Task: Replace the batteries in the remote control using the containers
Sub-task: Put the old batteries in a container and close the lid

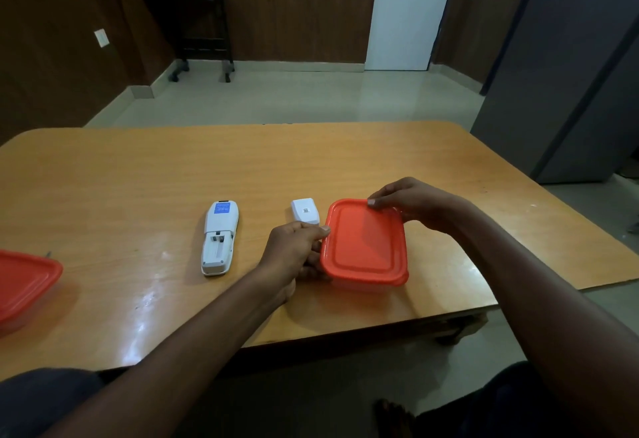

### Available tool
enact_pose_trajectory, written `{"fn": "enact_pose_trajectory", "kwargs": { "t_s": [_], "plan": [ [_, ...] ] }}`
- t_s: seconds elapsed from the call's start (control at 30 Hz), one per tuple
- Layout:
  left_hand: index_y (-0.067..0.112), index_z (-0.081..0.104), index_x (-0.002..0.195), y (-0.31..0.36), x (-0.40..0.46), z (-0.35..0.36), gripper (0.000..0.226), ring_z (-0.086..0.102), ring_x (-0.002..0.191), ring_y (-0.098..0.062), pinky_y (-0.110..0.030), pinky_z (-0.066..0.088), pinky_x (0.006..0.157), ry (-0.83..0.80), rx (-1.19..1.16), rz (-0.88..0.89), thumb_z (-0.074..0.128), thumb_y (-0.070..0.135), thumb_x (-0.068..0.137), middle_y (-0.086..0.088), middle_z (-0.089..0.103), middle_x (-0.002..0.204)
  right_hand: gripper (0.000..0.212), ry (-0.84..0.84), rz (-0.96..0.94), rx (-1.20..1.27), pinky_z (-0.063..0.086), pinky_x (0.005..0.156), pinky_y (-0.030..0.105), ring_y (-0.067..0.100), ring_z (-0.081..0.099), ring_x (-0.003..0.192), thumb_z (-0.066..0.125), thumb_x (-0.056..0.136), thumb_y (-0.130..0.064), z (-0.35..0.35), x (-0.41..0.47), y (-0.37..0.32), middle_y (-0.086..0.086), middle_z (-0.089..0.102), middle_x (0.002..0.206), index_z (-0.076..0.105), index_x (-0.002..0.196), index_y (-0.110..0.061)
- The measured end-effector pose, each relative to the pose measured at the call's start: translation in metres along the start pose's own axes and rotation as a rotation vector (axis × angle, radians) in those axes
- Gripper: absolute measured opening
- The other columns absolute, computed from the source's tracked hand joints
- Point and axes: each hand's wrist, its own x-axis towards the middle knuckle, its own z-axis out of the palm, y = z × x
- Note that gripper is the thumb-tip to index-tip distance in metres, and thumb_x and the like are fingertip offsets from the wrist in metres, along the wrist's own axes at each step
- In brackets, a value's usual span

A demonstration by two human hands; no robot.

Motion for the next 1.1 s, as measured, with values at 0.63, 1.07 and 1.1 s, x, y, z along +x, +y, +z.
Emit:
{"fn": "enact_pose_trajectory", "kwargs": {
  "t_s": [0.63, 1.07, 1.1],
  "plan": [
    [-0.004, 0.059, 0.113, -0.006, -0.003, 0.009, 0.022, 0.069, 0.054, -0.023, -0.036, 0.061, 0.051, -0.063, -0.161, 0.014, 0.065, 0.007, 0.096, -0.021, 0.068, 0.083, 0.098, -0.448, 0.32, -0.182, 0.062, 0.069, 0.043, 0.032, 0.075, 0.079, 0.089, 0.071, -0.01, -0.004, -0.054, -0.005, 0.022, 0.059, 0.123, 0.027, 0.147, -0.021],
    [0.003, 0.061, 0.115, -0.003, 0.004, 0.021, 0.02, 0.072, 0.072, -0.025, -0.033, 0.061, 0.054, -0.063, -0.197, -0.009, 0.064, 0.01, 0.097, -0.022, 0.071, 0.102, 0.141, -0.04, -0.018, -0.788, 0.043, 0.11, 0.051, 0.033, 0.033, 0.141, 0.093, 0.049, -0.059, 0.008, -0.064, -0.023, 0.006, 0.025, 0.158, 0.008, 0.159, -0.032],
    [0.002, 0.061, 0.116, -0.002, 0.007, 0.024, 0.019, 0.072, 0.074, -0.026, -0.034, 0.062, 0.056, -0.069, -0.218, -0.013, 0.061, 0.008, 0.098, -0.021, 0.07, 0.101, 0.137, -0.015, -0.082, -0.878, 0.038, 0.114, 0.051, 0.032, 0.027, 0.144, 0.089, 0.05, -0.064, 0.013, -0.063, -0.023, 0.006, 0.022, 0.159, 0.012, 0.159, -0.032]
  ]
}}
